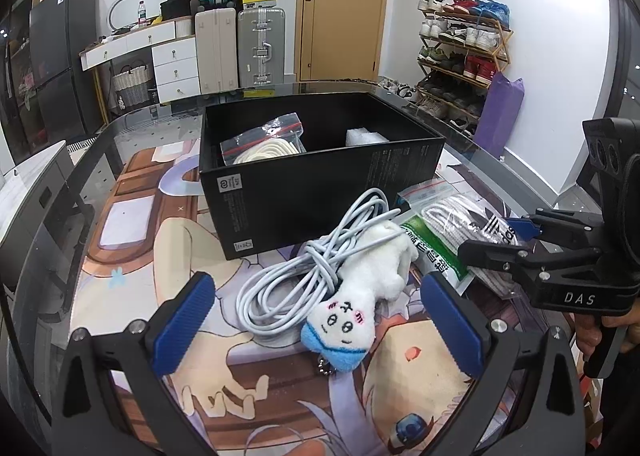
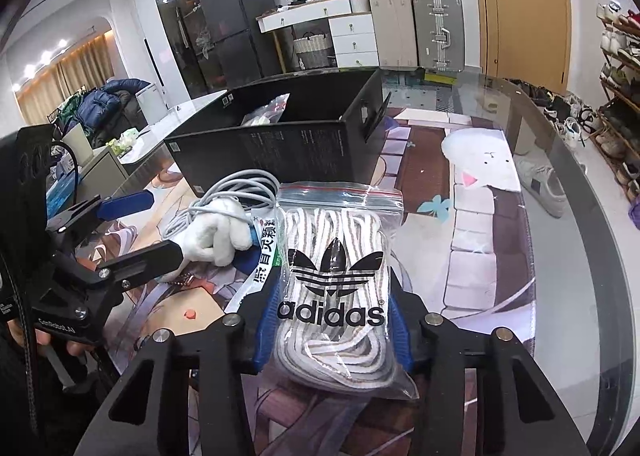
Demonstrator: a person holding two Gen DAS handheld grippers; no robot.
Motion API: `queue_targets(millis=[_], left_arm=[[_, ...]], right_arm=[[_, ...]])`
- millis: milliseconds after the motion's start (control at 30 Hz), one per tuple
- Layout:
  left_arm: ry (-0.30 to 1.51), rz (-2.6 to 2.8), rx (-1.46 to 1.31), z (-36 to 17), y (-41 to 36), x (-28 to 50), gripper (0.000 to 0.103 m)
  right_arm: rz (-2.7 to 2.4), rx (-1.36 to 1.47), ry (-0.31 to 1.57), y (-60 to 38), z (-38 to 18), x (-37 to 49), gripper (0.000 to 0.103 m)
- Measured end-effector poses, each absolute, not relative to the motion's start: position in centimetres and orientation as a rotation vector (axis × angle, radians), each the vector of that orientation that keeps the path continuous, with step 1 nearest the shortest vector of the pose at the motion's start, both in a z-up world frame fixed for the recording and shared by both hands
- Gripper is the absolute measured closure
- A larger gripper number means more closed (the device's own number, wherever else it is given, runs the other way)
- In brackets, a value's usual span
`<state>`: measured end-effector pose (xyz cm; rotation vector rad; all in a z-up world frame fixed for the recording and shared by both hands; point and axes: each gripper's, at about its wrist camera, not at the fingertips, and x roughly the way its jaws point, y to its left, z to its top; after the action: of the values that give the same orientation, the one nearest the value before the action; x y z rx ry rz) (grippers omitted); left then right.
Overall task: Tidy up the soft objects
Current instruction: 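Grasp the white plush doll with the left tool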
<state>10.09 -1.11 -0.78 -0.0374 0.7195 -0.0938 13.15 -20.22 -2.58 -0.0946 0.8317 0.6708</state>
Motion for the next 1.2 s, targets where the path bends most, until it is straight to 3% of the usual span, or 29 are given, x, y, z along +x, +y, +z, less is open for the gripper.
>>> queue_targets(millis=[533,800,1200], left_arm=[[0.682,-0.292,-0.074,0.0,-2.8,8.1,0.000],[0.711,-0.326,-0.042,-0.5,-3.8,8.4,0.020],[0.795,-0.303,-0.027,-1.1,-4.0,10.3,0.021]], right_arm=[[0.664,-0.062,0.790,-21.7,-1.0,12.6,0.056],[0.667,-0.051,0.788,-21.9,-0.9,12.6,0.056],[0.667,-0.043,0.779,-22.3,-0.6,12.4,0.056]])
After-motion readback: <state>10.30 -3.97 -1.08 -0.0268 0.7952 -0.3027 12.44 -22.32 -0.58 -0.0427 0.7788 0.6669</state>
